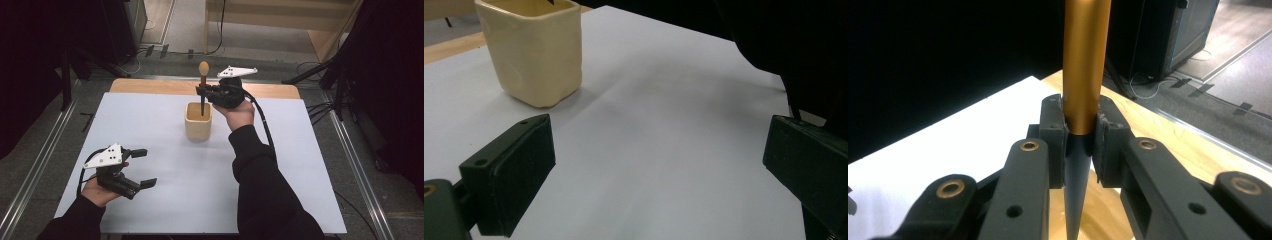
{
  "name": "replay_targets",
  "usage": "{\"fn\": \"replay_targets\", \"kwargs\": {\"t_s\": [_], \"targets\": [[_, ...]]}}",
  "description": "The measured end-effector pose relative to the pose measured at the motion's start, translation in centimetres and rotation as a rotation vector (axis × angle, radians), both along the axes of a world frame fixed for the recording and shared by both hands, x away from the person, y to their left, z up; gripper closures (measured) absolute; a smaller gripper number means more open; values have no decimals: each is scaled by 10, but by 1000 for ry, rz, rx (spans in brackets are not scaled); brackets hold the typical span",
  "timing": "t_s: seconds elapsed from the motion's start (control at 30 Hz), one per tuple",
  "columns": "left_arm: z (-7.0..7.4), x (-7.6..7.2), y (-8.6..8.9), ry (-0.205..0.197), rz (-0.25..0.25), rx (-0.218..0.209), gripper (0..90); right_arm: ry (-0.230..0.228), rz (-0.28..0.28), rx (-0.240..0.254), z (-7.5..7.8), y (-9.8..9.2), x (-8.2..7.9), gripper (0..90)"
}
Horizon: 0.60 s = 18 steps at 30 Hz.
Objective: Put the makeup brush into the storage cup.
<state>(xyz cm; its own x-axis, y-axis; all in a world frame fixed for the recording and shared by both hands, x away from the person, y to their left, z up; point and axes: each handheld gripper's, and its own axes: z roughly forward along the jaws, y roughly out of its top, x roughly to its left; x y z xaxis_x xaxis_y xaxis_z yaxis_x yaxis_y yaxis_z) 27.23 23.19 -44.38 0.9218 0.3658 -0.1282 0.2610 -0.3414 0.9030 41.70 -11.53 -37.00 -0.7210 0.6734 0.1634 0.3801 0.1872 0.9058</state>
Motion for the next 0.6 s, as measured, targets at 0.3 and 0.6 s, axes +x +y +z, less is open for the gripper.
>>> {"fn": "replay_targets", "kwargs": {"t_s": [0.3,0.6], "targets": [[0,0,0,2,-4,2,13,20,-1,-6,-13,3,0,786],[-1,0,-1,2,-8,5,13,37,-14,-5,-26,5,1,785]]}}
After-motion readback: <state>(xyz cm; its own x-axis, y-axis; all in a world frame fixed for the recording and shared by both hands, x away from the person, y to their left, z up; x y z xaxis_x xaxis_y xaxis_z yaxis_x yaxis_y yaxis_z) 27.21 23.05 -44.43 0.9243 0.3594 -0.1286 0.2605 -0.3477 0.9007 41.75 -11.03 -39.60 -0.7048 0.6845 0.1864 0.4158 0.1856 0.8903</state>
